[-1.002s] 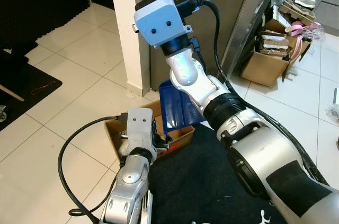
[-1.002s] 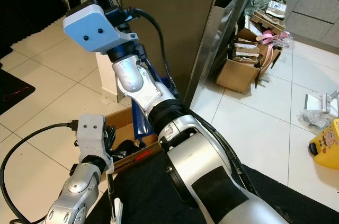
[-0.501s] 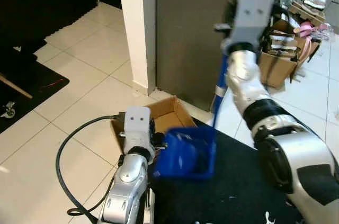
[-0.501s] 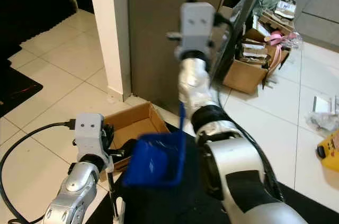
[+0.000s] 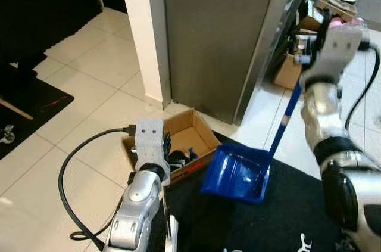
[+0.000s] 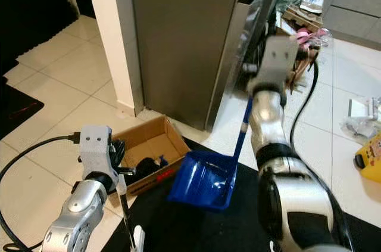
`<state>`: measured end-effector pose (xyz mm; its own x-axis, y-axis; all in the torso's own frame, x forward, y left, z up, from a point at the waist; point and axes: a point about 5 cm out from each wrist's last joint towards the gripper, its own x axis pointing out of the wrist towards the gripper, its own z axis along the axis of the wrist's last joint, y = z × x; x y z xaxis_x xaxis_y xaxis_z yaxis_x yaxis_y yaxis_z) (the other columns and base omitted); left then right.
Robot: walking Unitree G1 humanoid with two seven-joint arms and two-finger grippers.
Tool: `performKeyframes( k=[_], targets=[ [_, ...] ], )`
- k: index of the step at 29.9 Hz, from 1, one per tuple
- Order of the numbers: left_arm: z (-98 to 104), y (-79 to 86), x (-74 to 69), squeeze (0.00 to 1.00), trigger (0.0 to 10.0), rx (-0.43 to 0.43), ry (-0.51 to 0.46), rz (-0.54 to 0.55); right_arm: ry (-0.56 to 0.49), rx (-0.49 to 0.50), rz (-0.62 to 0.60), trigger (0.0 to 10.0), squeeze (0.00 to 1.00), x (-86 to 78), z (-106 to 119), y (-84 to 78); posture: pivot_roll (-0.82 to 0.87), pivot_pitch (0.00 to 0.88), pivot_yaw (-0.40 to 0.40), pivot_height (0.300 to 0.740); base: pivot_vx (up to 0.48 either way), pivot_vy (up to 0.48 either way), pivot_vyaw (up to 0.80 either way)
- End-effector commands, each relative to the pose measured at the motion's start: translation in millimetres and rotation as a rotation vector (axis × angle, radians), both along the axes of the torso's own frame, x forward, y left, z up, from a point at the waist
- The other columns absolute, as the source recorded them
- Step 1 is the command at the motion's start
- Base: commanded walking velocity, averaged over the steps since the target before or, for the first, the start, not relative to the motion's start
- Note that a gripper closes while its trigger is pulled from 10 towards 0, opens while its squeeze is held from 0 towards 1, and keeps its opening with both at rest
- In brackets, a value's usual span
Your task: Sweep floor
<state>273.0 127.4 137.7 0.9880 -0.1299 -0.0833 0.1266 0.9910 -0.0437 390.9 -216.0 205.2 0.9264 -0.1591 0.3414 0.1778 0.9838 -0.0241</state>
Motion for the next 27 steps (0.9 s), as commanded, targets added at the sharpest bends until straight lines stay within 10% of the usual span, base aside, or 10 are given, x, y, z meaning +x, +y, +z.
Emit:
performKeyframes(
  k=[1, 15, 27],
  targets=[
    [4, 5.0, -2.4, 0.00, 10.0, 0.010, -0.013, -0.005, 0.006, -0.013, 0.051, 10.0, 0.00, -3.8, -8, 0.4, 0.12, 0.109, 0.002, 0.740, 0.000, 0.000, 0.00],
    [7, 10.7, -5.1, 0.00, 10.0, -0.011, -0.009, -0.032, 0.238, -0.019, 0.412, 10.0, 0.00, -30.7, -88, 43.6, 0.11, 0.094, 0.003, 0.740, 0.000, 0.000, 0.00],
    [2, 12.7, -4.0, 0.00, 10.0, -0.001, 0.013, -0.002, 0.292, 0.056, 0.363, 10.0, 0.00, -36.3, -102, 39.8, 0.11, 0.100, 0.002, 0.740, 0.000, 0.000, 0.00]
  ],
)
